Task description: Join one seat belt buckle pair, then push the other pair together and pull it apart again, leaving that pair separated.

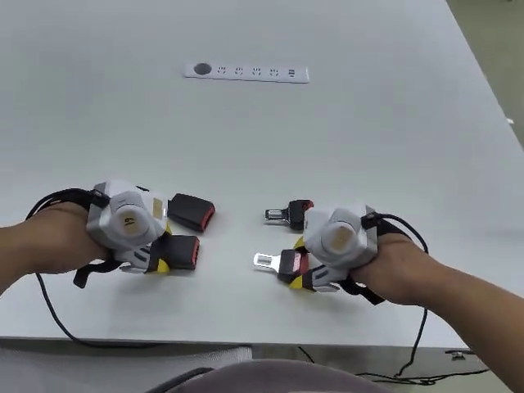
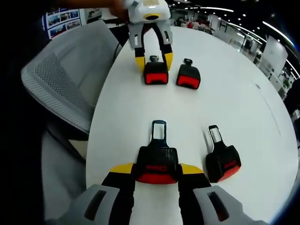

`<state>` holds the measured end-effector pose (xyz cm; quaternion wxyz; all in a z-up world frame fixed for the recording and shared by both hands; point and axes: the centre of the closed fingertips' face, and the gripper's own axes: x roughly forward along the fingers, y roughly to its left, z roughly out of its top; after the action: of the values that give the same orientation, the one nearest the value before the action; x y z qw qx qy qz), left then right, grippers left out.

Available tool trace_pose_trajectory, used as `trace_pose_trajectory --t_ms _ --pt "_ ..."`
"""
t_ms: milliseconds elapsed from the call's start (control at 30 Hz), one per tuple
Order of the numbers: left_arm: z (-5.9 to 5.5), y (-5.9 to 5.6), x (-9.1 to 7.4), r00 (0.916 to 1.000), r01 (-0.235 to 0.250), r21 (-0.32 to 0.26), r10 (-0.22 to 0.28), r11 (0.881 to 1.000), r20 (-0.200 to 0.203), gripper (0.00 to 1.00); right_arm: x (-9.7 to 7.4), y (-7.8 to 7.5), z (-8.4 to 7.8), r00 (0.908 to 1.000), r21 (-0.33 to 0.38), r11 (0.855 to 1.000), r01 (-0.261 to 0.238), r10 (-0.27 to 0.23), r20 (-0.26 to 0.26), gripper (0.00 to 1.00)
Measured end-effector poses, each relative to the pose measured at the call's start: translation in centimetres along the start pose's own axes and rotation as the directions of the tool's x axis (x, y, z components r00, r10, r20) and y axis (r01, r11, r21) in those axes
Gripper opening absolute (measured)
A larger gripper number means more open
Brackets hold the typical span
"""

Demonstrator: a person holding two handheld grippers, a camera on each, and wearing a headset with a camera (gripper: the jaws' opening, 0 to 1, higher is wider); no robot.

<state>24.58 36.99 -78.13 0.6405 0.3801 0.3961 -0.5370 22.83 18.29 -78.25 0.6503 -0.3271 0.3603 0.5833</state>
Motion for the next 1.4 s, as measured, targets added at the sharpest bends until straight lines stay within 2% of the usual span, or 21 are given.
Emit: trace_pose_trajectory --t_ms 167,367,500,667,800,867,1133,1400 --pt "0.3 -0.4 -0.1 0.9999 0.009 0.008 -0.009 1.000 -0.009 0.35 0.0 0.1 0.0 1.0000 0.000 1.000 -0.001 0.001 -0.007 0.33" --pt "0.2 -0.4 -0.1 0.9998 0.019 0.001 -0.019 1.000 0.000 0.34 0.0 0.1 -0.1 0.9999 -0.006 1.000 -0.003 0.003 -0.017 0.33" --pt "0.3 -0.3 0.0 0.9995 0.025 -0.007 -0.025 1.000 -0.019 0.34 0.0 0.1 0.0 0.9997 -0.020 1.000 -0.014 0.013 -0.023 0.33" --pt "0.1 -0.3 0.1 0.9996 0.019 -0.014 -0.019 1.000 -0.021 0.34 0.1 0.0 -0.1 0.9995 -0.041 0.999 -0.025 0.025 -0.019 0.33" --pt "0.6 -1.0 0.1 0.9985 0.029 0.029 -0.027 0.999 -0.047 0.34 0.2 -0.1 -0.2 0.9994 -0.049 0.998 -0.032 0.031 -0.017 0.33" --pt "0.7 -1.1 0.1 0.9982 0.031 0.032 -0.030 0.999 -0.052 0.34 0.1 -0.1 -0.2 0.9994 -0.048 0.998 -0.031 0.031 -0.017 0.33" --pt "0.4 -1.0 0.2 0.9979 0.030 0.015 -0.029 0.999 -0.058 0.34 0.2 0.0 -0.1 0.9990 -0.043 0.998 -0.035 0.034 -0.027 0.32" --pt "0.3 -0.9 0.2 0.9971 0.033 0.009 -0.032 0.999 -0.069 0.34 1.2 -0.1 1.8 0.9999 -0.017 1.000 -0.016 0.016 -0.001 0.32"
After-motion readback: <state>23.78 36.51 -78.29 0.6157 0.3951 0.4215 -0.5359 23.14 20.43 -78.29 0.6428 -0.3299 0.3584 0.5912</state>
